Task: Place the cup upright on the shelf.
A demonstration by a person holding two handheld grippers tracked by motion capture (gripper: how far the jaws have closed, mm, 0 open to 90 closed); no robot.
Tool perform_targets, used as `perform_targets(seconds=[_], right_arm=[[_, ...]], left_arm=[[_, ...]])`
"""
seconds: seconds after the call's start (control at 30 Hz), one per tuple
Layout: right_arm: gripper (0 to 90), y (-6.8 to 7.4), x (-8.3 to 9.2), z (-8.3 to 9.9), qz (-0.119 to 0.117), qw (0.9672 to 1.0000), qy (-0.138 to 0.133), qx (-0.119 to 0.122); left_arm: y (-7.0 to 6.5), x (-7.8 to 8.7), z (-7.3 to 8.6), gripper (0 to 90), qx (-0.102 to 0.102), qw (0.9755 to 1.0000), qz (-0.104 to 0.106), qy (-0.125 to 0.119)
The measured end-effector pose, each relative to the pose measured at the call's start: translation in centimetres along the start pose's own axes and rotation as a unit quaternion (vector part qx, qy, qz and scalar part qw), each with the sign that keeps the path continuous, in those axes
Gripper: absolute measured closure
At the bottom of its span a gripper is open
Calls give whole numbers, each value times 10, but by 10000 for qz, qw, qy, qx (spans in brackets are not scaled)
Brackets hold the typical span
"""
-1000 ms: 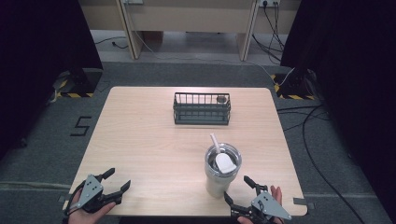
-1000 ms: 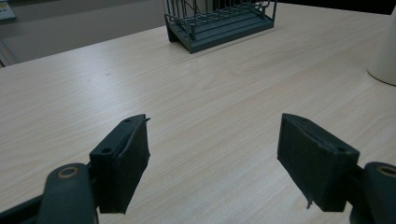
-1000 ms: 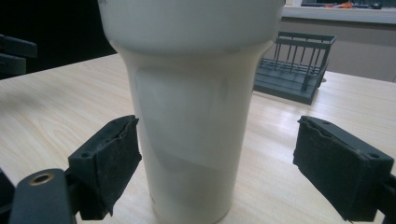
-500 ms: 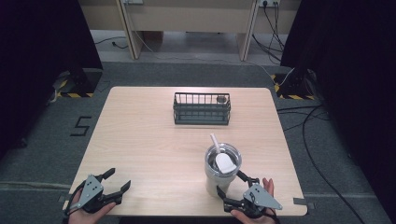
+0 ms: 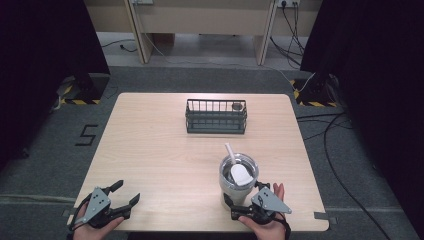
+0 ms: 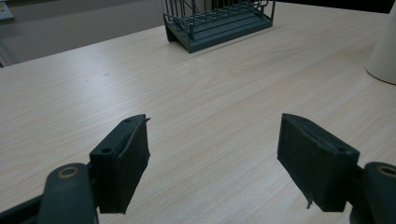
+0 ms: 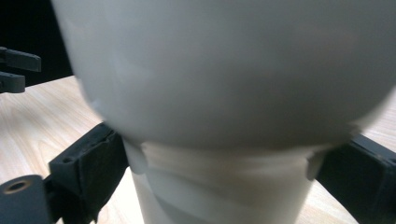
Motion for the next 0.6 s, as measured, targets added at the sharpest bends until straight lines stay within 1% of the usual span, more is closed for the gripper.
perform_targets(seconds=[0.13,0.17,0.4,0.47,0.53,0.57,0.6], right_arm=[[63,-1,-5,1,3,10000,3,-22],[63,0,-7,1,10,10000,-4,-58],[62,0,-13,3,58,10000,-25,-56],[85,0,-16,4,40,9999,1,-151],[89,-1,-17,5,56,9999,21,-92],[92,-1,-18,5,39,9999,26,-129],[95,-2,-18,5,48,10000,14,-37]], left_arm=[[0,0,0,244,-11,10000,9,3],[0,0,0,244,-7,10000,9,-1],[0,0,0,244,-10,10000,20,3],[0,0,0,244,-20,10000,26,6],[0,0,0,244,-22,10000,27,1],[0,0,0,244,-22,10000,27,1],[0,0,0,244,-22,10000,25,0]])
Point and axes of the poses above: each handheld gripper's, and its own axes: x roughly backward along the jaws, z roughly out of its underside, y roughly to its left, the point moved 5 cm from there along -x, roughly forward along the jaws, and after that the axes turned 4 degrees about x, right-handed, at the moved point
